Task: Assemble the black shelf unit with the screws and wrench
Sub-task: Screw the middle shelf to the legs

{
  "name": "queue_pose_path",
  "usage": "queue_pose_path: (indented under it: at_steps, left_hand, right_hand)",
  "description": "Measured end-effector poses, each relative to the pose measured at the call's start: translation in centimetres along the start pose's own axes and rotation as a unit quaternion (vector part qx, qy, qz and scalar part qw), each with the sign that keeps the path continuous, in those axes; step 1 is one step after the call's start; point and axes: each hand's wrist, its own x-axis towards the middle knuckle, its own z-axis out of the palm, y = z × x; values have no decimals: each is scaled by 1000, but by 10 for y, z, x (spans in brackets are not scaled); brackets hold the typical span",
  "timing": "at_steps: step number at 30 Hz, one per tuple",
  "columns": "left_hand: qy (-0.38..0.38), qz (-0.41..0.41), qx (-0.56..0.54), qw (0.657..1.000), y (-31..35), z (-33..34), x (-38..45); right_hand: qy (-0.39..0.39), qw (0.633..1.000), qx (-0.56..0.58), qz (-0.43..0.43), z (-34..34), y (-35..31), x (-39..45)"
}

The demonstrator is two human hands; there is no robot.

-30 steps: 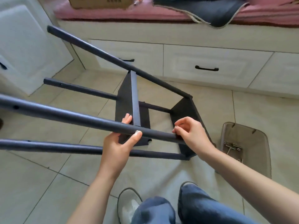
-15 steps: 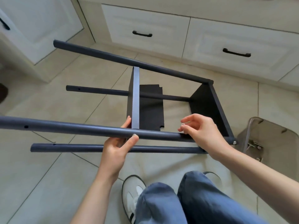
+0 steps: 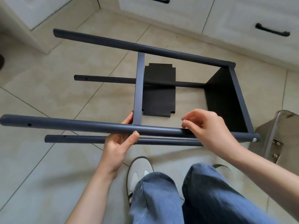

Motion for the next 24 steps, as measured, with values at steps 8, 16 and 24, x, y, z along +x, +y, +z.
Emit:
queue_pose_path:
  at_steps: [8, 16, 24]
  left_hand:
    - [-5, -31, -32, 999, -10, -8, -5]
    - [18, -102, -66, 992, -33, -17, -17]
    - [39, -137, -78, 987, -43, -25, -23]
  right_hand:
    - [-118, 974, 189, 34, 25, -42, 38]
    - [-191, 943, 258, 93, 74, -56, 61]
    - [-221, 921, 294, 127, 102, -54, 60]
